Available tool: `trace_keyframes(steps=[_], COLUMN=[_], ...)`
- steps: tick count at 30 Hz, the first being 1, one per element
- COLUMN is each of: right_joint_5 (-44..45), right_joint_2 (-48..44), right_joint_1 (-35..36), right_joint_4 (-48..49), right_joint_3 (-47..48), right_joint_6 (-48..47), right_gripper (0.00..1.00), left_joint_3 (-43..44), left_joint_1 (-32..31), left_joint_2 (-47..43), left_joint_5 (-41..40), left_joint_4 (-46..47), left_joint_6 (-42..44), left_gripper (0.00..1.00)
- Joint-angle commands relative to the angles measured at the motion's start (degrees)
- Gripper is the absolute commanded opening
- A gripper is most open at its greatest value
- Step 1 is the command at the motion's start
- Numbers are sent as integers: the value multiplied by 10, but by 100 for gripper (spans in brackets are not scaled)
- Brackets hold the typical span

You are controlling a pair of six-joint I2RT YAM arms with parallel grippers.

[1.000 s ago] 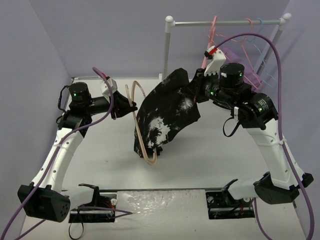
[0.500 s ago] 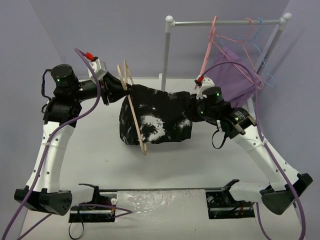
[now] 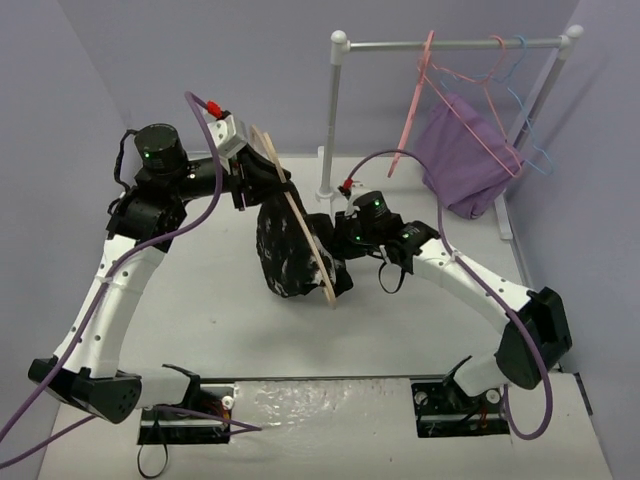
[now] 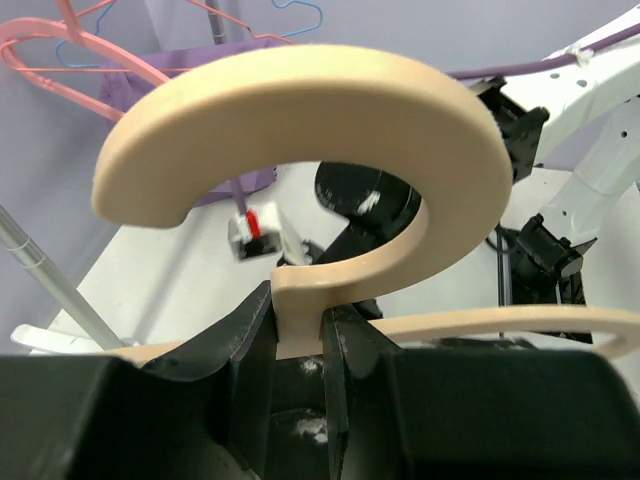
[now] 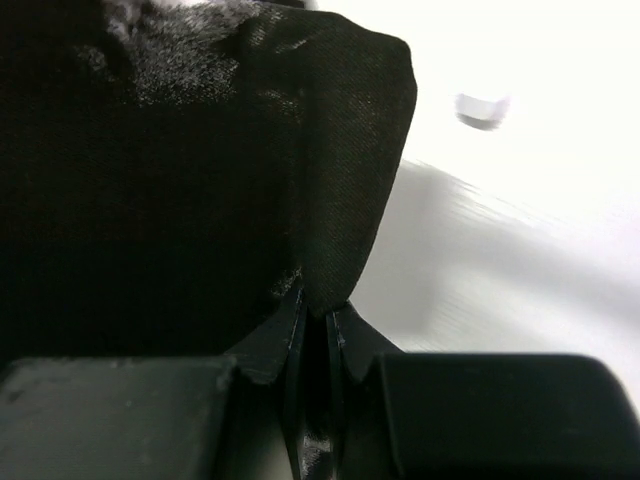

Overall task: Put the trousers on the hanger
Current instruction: Place the trousers on the hanger, then place the hanger at the clothesline.

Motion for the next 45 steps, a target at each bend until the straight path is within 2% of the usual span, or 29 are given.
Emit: trace_keyframes(steps=[1, 2, 4, 9, 10, 11, 14, 24, 28, 31, 37, 45], right_joint_5=[-34, -46, -71, -70, -68, -60, -20, 128, 147, 143, 56, 43], right_joint_2=[51, 58, 63, 55, 50, 42, 18, -97, -133, -149, -151, -91], right_joint_1=[28, 32, 41, 52, 53, 52, 51, 48, 49, 49, 55, 74], right_joint_4=[100, 111, 134, 153, 153, 150, 121, -72, -131, -157, -168, -162], right_joint_3=[27, 26, 16, 3, 3, 5, 22, 90, 137, 171, 254, 306], right_joint_6=[1, 4, 10, 13, 12, 10, -4, -66, -81, -92, -110, -131], right_gripper=[11, 17, 35, 64, 64, 69, 75, 83, 84, 86, 86, 84], left_joint_3=[62, 67, 79, 83, 80, 76, 74, 88, 97, 111, 167, 229], left_joint_1=[-25, -26, -26, -29, -30, -31, -31, -31, -31, -33, -74, -113], left_joint_2=[-21, -18, -10, 6, 6, 6, 7, 15, 29, 43, 88, 121], left_joint_5=[6, 3, -1, -14, -15, -24, -34, -147, -199, -225, -332, -395], left_joint_4=[120, 124, 130, 174, 176, 178, 165, -2, -44, -66, -125, -152], left_joint_6=[-47, -49, -51, -82, -83, -83, -76, 40, 55, 53, 60, 47], left_gripper=[0, 0, 0, 0, 0, 0, 0, 0, 0, 0, 0, 0])
